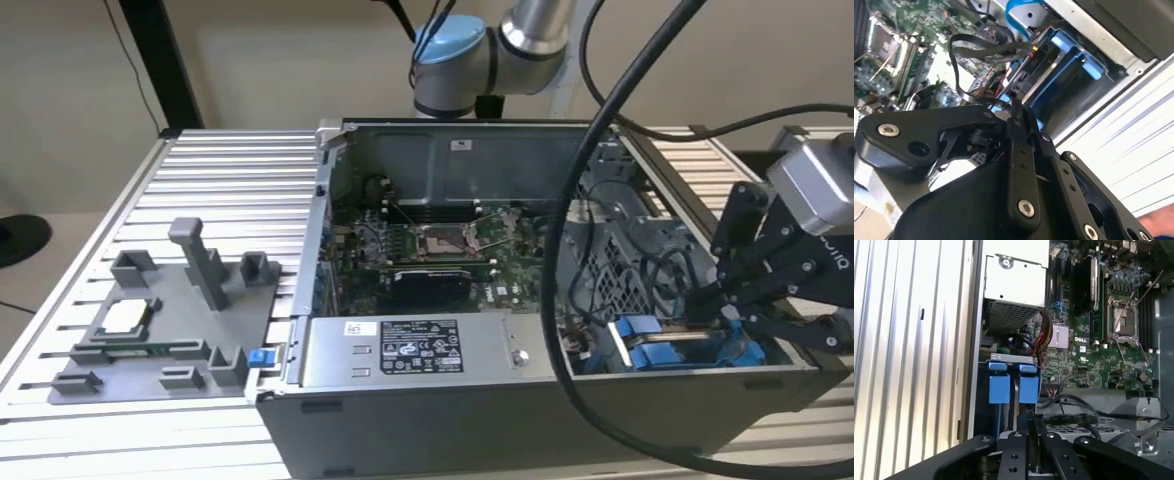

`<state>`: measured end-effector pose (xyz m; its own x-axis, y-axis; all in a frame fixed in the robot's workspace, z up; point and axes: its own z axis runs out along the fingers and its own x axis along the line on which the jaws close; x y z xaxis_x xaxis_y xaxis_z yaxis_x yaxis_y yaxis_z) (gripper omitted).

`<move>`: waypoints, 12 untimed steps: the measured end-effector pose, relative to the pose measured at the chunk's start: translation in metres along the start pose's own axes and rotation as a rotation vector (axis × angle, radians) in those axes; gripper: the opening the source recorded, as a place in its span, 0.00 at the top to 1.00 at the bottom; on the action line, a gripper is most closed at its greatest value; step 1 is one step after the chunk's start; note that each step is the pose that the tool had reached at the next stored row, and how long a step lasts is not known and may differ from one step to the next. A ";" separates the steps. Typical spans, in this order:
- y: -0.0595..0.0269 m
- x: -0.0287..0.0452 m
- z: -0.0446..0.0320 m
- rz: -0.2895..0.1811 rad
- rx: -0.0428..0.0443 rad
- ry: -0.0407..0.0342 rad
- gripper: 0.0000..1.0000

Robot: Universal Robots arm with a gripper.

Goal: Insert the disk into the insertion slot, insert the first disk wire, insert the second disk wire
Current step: 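Insert the second disk wire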

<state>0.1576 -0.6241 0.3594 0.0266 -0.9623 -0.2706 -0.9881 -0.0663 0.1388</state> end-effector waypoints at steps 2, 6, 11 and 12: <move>0.0025 -0.0029 0.0021 -0.004 0.0163 0.0033 1.00; 0.0065 -0.0072 0.0054 -0.010 0.0480 0.0051 1.00; 0.0092 -0.0108 0.0074 -0.027 0.1208 0.0270 1.00; 0.0101 -0.0111 0.0076 -0.031 0.1353 0.0367 1.00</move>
<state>0.1462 -0.6120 0.3565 0.0600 -0.9696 -0.2374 -0.9981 -0.0620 0.0007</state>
